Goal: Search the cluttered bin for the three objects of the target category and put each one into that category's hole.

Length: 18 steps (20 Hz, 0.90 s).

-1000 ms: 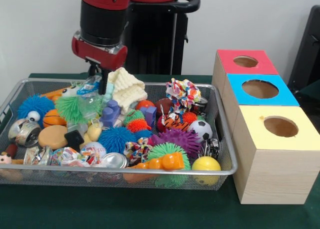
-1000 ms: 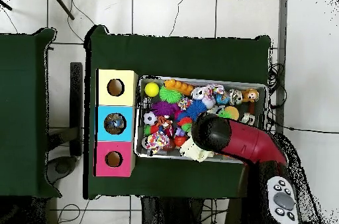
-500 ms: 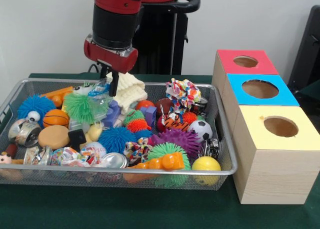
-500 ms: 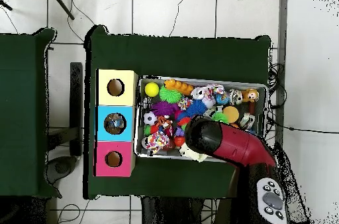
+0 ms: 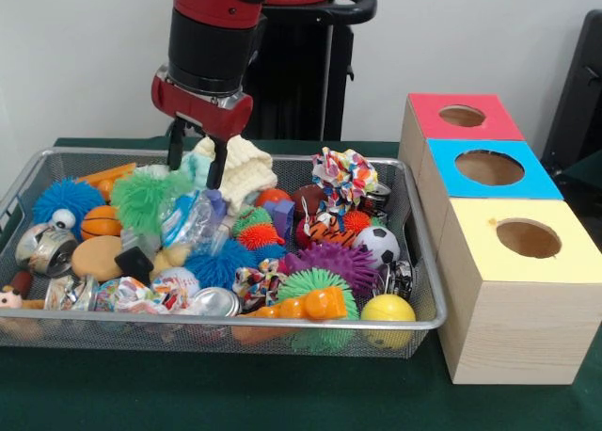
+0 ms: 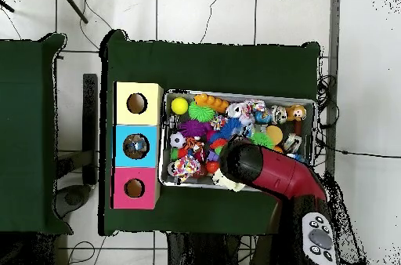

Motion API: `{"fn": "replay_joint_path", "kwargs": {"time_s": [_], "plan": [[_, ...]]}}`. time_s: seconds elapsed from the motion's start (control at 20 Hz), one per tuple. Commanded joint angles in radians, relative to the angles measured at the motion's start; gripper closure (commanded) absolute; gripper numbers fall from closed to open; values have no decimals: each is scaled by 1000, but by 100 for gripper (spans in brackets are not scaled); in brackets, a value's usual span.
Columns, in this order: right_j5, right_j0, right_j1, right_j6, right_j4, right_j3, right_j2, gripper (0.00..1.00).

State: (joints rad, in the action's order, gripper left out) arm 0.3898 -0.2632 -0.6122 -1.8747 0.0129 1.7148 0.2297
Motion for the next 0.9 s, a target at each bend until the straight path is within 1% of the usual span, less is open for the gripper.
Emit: {"fn": "replay_joint_path", "kwargs": {"time_s": [0.05, 0.15, 0.2, 0.3, 0.45, 0.6, 0.85, 0.9], "plan": [[-42, 11, 24, -227, -47, 61, -7, 0], [-25, 40, 26, -254, -60, 56, 19, 0], [0, 61, 14, -267, -67, 51, 39, 0], [32, 75, -3, -292, -100, 59, 45, 0], [33, 74, -4, -283, -123, 54, 46, 0], [33, 28, 22, -215, -128, 10, 19, 0], [30, -20, 56, -160, -151, -84, -23, 0], [30, -20, 69, -159, -155, -103, -25, 0]]}}
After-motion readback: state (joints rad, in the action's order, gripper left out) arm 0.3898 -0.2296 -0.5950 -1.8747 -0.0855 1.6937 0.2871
